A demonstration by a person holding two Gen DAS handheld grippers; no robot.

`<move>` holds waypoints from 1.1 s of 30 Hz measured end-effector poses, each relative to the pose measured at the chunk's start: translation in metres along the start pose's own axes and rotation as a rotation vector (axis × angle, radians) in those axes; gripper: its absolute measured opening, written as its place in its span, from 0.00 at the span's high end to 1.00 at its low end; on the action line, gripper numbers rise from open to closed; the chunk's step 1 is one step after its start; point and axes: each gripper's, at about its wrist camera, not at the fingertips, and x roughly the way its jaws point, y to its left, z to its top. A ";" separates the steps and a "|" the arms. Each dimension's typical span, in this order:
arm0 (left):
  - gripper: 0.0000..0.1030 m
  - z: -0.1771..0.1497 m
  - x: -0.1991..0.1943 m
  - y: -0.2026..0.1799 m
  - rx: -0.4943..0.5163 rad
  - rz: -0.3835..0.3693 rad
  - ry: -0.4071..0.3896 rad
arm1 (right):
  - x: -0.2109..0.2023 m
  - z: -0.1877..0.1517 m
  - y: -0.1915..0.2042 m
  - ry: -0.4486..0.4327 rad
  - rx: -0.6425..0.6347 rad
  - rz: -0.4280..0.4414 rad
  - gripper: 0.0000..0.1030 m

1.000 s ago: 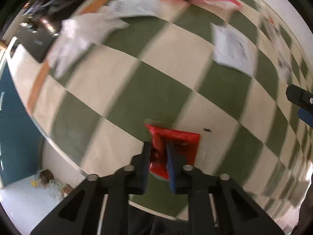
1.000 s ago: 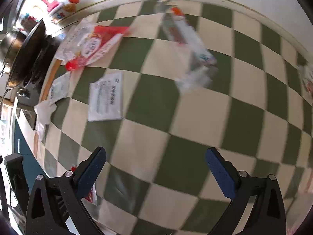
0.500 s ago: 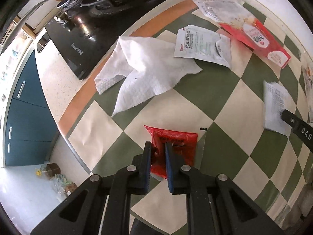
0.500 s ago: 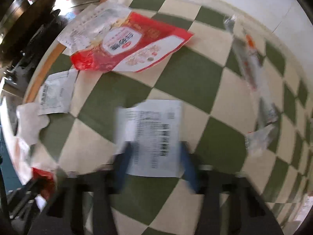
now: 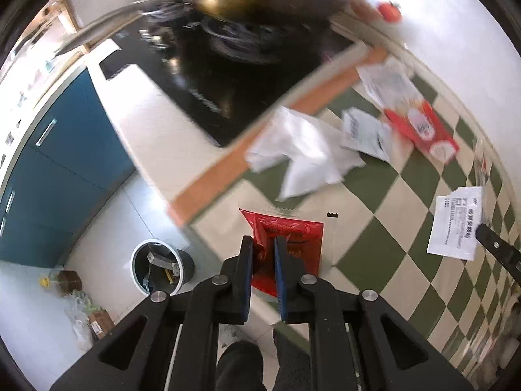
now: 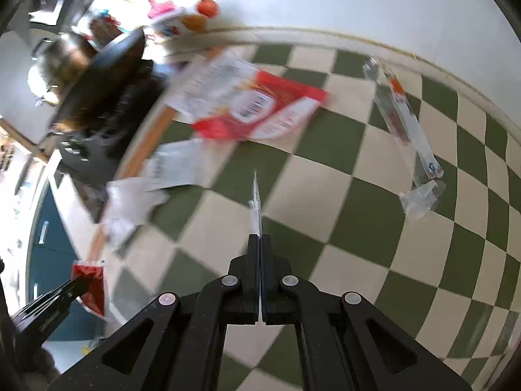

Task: Collect trash
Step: 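Grasp the red snack bag with left tool while right tool grasps a white paper, then carry red bag and white paper to the bin and open both tools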

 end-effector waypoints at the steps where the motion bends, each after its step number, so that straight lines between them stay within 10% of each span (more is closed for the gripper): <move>1: 0.91 -0.001 -0.006 0.011 -0.019 -0.001 -0.011 | -0.011 -0.001 0.009 -0.008 -0.017 0.018 1.00; 10: 0.91 -0.030 -0.028 0.135 -0.224 0.025 -0.047 | -0.037 -0.037 0.149 0.018 -0.241 0.192 1.00; 17: 0.91 -0.091 0.013 0.281 -0.460 0.102 0.027 | 0.033 -0.129 0.294 0.198 -0.467 0.319 1.00; 23: 0.91 -0.170 0.145 0.398 -0.675 0.105 0.185 | 0.163 -0.237 0.372 0.384 -0.564 0.339 1.00; 33: 0.91 -0.266 0.406 0.478 -0.841 -0.033 0.361 | 0.451 -0.382 0.391 0.545 -0.583 0.229 1.00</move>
